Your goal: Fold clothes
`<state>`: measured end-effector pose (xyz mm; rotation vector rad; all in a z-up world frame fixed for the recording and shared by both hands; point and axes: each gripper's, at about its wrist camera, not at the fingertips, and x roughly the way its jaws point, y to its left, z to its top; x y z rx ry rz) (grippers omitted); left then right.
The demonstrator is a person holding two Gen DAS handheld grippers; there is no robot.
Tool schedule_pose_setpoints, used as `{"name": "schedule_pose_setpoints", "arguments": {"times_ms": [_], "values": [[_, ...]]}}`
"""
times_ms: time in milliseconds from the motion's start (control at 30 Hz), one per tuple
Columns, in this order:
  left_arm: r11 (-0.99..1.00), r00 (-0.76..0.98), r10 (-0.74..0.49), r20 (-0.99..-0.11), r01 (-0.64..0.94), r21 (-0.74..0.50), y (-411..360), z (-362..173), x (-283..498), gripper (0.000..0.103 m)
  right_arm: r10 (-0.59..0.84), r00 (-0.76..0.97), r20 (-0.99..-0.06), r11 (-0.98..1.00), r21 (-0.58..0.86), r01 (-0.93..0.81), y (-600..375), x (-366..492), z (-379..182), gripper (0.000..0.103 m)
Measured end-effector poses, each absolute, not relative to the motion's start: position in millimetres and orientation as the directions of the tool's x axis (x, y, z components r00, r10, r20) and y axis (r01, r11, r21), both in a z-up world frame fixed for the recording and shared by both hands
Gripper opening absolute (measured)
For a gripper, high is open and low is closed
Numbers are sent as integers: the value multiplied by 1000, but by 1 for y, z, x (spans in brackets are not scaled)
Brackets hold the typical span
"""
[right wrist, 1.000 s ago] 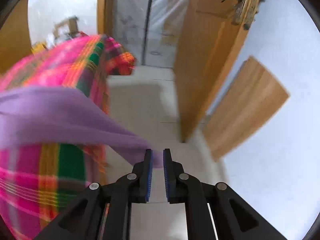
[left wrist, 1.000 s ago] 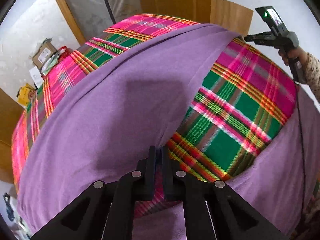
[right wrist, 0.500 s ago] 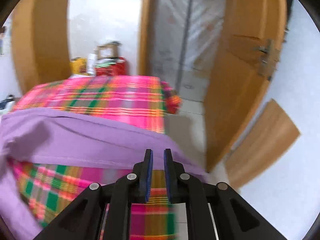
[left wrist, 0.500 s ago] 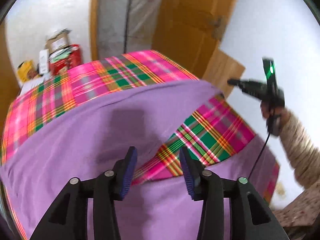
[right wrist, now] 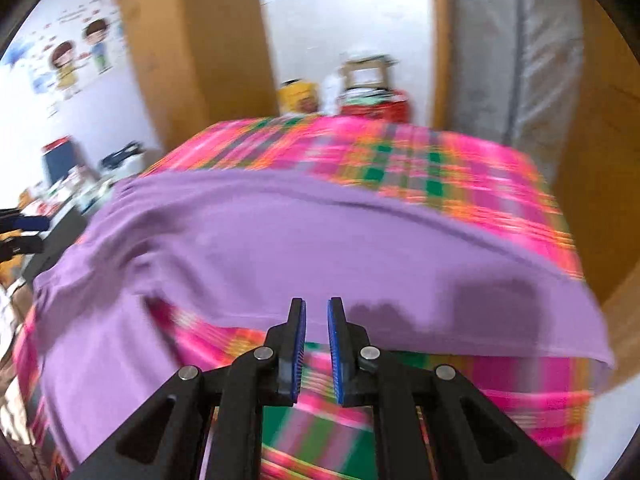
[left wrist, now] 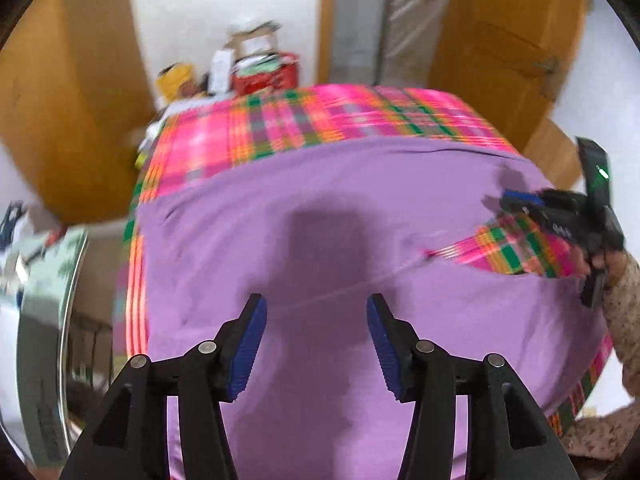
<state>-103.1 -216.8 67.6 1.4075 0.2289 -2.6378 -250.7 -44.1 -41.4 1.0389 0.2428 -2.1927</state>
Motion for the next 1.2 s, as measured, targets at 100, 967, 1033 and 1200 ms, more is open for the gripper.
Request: {"name": "schedule_pose_setpoints", "arguments": {"times_ms": [100,967,1033,1200], "values": [[-963,-520,-53,-852,253,-95,-237,44,-96,54,-551,-381,-743,-689,148,709,-72,-234,-50,11],[-947,-538,21,-843,259,-189,-265,-3,-93,55,-644,-119,-756,-639,446,626,-169,-242,-90,18],[-943,-528,30,-849,267,-200,-269,-8,-94,55,-653,-115,-749,-641,465,610,-169,-243,-91,20],[-946,-535,43,-844,251,-207,-271,-12,-93,56,-689,-81,-720,-624,533,571,-162,-245,-92,21]]}}
